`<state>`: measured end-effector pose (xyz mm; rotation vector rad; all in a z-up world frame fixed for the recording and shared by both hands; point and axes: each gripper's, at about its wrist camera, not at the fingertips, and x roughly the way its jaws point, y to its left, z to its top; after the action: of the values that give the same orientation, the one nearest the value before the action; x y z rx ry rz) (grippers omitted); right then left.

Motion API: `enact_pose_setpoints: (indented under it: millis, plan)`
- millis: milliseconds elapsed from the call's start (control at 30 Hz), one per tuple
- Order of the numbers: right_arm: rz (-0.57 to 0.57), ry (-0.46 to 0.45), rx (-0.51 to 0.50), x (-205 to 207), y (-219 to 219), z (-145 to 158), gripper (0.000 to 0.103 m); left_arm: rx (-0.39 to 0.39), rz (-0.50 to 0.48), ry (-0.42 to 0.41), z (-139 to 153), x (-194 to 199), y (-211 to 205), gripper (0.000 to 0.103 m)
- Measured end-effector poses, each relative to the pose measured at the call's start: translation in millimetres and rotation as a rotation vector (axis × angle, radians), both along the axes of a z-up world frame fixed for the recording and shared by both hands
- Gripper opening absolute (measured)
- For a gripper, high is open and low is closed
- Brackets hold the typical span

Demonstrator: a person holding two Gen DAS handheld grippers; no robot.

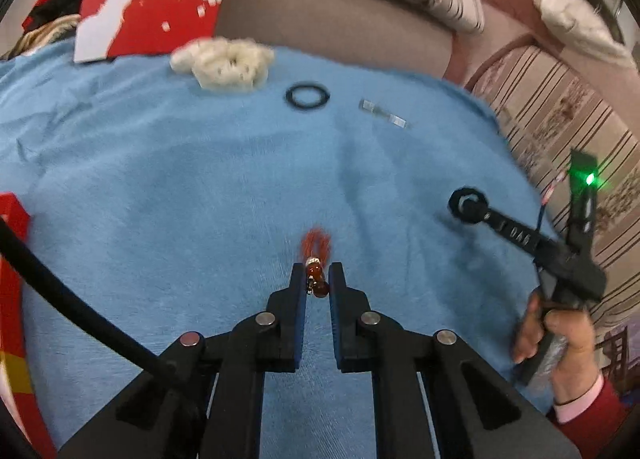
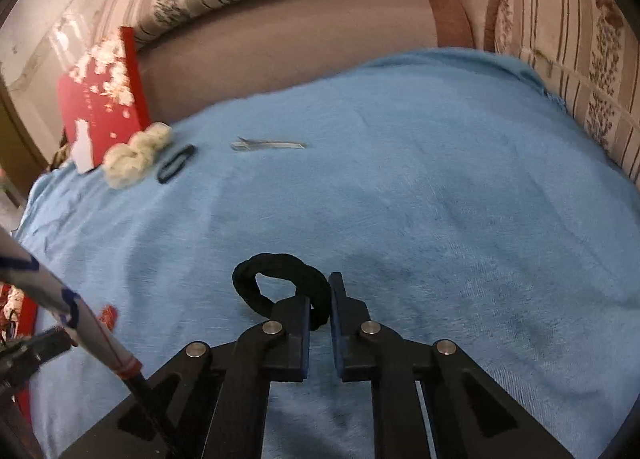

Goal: Organize jewelry
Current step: 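Lower red bead bracelet into tray with left tool while right tool lowers black scrunchie there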

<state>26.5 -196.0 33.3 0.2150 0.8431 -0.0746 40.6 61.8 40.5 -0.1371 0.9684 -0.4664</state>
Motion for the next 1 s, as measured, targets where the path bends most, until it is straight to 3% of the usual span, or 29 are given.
enact_pose_setpoints:
  millis: [267,600,800,1000]
  plan:
    - [0.079,-0.064,-0.019,-21,35,21,0.009,-0.078,0.071,-0.067,41,-19,52,0.01]
    - [0.243,-0.046,0.024,-52,110,23,0.009,-0.157,0.203,-0.136,80,-72,142,0.01]
    - [0.366,0.014,0.197,-76,173,20,0.009,-0.153,0.287,-0.14,82,-113,184,0.01]
    - [0.541,0.046,0.239,-95,264,32,0.009,-0.112,0.419,-0.075,63,-137,243,0.01]
